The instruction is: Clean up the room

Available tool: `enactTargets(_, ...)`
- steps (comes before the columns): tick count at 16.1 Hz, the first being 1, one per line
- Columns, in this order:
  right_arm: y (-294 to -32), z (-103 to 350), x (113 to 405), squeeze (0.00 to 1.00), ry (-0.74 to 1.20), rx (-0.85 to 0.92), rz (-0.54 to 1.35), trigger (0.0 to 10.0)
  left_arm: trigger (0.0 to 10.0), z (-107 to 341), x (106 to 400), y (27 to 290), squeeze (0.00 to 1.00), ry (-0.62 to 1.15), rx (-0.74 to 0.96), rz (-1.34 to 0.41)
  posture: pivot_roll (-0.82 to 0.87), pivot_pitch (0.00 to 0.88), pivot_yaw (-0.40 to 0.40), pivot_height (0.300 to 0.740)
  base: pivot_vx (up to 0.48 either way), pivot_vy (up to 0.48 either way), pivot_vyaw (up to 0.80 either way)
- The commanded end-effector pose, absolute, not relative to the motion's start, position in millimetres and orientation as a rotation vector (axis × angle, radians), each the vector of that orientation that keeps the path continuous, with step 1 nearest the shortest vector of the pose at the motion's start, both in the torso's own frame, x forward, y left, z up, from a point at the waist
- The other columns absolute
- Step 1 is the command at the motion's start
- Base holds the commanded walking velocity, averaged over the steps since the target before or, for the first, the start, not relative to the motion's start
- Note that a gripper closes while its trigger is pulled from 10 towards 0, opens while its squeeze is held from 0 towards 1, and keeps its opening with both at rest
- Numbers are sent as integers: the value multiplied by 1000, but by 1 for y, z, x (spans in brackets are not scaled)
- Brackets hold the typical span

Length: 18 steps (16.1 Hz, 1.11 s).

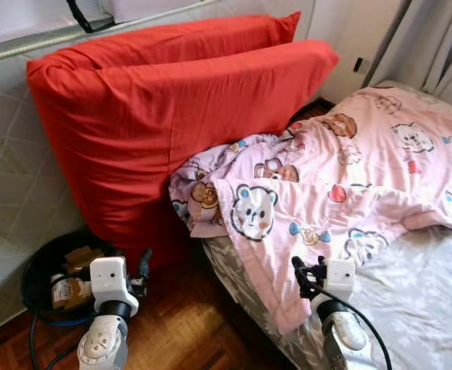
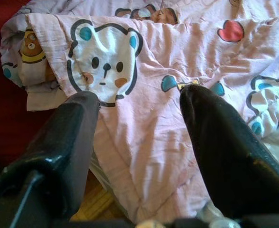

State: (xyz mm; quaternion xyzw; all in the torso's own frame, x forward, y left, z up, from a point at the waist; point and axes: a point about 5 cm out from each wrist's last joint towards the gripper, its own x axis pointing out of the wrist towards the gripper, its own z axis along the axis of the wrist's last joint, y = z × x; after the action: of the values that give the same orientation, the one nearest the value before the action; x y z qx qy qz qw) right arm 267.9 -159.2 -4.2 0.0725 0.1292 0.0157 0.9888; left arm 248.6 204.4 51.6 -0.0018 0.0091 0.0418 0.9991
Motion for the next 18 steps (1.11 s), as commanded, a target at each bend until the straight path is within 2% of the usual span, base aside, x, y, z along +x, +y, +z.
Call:
enactTargets(1,-159,-7,268,0,292,141,34,10000,10000,53,246,207,0,25,-6,100,27,117,-43,686,0,0,0)
enactTargets(4,-156,-6,266,0,274,145,49,10000,10000,52,244,207,0,32,-3,100,31,133,-45,661,0,0,0)
enactTargets(18,-146,-8,269,0,305,152,82,10000,10000,59,245,209,0,28,4,113,49,155,-41,651,0,0,0)
